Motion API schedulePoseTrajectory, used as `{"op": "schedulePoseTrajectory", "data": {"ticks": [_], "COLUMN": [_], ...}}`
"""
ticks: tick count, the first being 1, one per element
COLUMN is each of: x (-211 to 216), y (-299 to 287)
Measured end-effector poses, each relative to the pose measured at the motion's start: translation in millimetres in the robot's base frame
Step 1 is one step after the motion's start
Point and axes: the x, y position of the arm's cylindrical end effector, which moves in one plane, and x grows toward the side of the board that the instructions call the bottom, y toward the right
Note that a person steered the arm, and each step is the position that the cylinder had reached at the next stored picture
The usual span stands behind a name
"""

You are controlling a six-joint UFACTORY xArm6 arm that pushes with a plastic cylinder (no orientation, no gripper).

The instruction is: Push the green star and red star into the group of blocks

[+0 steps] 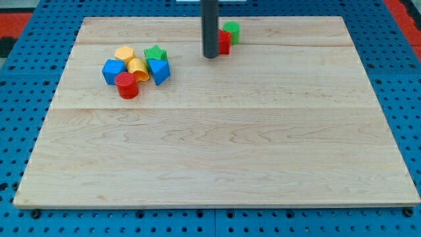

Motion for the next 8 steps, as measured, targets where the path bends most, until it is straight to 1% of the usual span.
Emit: {"op": "schedulePoseTrajectory", "data": {"ticks": [1, 2, 3, 5, 6, 7, 8], "x": [14, -13, -45, -59, -59, -70, -105], "y": [60, 75, 62, -92, -180, -177, -250]}}
